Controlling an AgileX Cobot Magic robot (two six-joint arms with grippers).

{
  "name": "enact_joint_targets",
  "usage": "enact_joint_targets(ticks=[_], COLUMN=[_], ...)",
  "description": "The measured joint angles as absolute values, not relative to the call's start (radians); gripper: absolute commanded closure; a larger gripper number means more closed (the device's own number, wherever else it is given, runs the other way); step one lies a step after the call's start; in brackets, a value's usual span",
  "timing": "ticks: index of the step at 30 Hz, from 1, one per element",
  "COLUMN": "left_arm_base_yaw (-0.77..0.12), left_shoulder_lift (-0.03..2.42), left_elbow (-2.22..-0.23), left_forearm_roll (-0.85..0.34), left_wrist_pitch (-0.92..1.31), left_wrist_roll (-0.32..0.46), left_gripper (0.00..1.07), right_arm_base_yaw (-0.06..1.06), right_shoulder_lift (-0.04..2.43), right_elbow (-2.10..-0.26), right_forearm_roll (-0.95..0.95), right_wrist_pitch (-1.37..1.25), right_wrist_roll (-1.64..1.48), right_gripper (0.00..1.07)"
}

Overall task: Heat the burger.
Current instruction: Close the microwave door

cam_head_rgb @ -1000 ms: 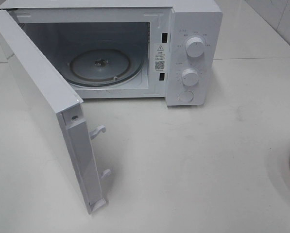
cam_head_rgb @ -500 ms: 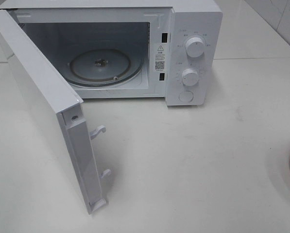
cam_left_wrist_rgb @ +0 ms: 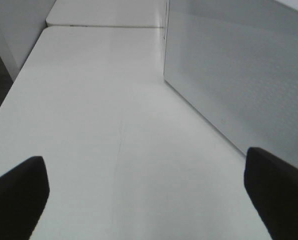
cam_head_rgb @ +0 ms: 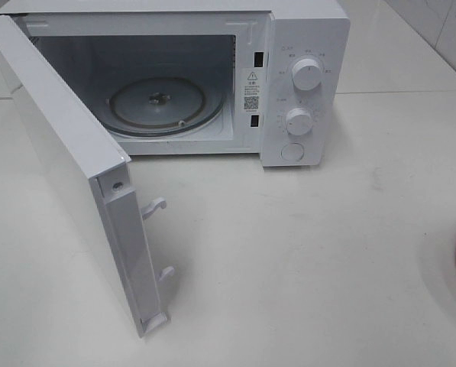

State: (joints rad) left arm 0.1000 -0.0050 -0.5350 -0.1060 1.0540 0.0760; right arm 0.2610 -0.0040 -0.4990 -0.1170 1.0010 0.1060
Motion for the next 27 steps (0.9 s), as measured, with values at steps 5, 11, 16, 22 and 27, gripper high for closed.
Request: enact_joint_targets(ticks=[5,11,16,22,27], left_arm_base_yaw=[0.1,0.1,0.1,0.1,0.1], left_shoulder_lift=[0.013,0.149,0.231,0.319,0.381], left_elbow=[-0.538,-0.538,-0.538,-0.502,-0.452], left_forearm_roll=[-0.11,-0.128,-0.139,-0.144,-0.145], left_wrist_pitch=[1.012,0.952,0.872,0.77,0.624], left_wrist_roll=[0.076,0.076,0.076,0.076,0.077], left_gripper=[0.13,0.39,0.75,1.07,1.07], right_arm_base_yaw=[0.261,0.261,0.261,0.261,0.261], right_shoulder_lift=[-0.004,-0.004,-0.004,-0.004,-0.004], right_elbow=[-0.499,-0.499,-0.499,-0.499,-0.499], right_forearm_roll=[-0.117,-0.115,-0.115,-0.115,-0.115], right_wrist_pitch=[1.001,1.001,1.001,1.001,1.001], right_wrist_roll=[0.106,0.106,0.106,0.106,0.106], right_gripper=[0.32,0.32,0.32,0.32,0.32])
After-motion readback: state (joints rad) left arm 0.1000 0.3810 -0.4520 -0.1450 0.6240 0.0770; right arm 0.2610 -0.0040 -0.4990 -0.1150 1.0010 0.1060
